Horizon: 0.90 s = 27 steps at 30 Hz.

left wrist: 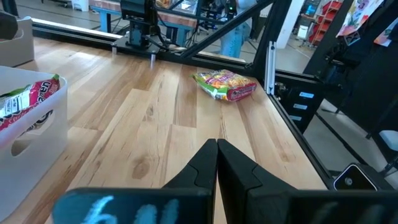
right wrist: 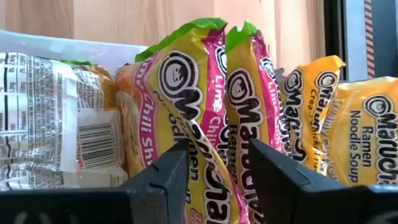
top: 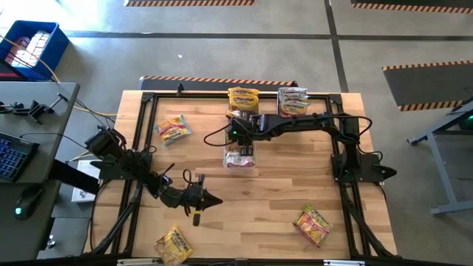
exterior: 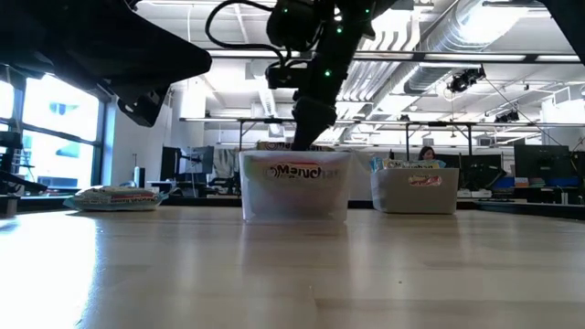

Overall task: Sort Maruchan noodles
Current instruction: Put the green noodle pack into the transparent bin, then adjust the green noodle pack in the transparent bin

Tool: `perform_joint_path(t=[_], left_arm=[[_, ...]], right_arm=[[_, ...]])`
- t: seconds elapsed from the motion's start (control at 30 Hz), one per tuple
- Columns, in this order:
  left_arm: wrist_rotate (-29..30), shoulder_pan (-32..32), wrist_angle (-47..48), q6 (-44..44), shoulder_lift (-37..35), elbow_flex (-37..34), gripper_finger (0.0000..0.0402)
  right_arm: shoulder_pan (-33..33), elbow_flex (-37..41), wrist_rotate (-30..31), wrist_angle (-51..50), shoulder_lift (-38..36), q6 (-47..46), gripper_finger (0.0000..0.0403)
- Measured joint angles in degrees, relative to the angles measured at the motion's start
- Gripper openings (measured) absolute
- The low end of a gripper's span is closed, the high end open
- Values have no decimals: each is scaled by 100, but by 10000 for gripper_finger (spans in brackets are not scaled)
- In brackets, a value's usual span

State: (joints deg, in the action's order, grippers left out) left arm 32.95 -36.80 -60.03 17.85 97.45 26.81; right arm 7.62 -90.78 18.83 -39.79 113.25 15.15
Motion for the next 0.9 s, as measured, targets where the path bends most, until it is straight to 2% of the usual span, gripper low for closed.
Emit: perform_joint_path(t=[0.37,0.43,0.63,0.9], left_arm=[[0,4,11,0,0,0,3],[0,4,13,0,0,0,3],[0,4,16,0,0,1,3],[0,2,22,2,0,2,3]], right_arm=[[-193,-2,41,-162,-588,-146,143],[-241,-5,-205,-288,-731,-306,142],[-491,43,-1862,-759,-797,-778,142],[-826,483,-1806,-990,-745,-480,142]])
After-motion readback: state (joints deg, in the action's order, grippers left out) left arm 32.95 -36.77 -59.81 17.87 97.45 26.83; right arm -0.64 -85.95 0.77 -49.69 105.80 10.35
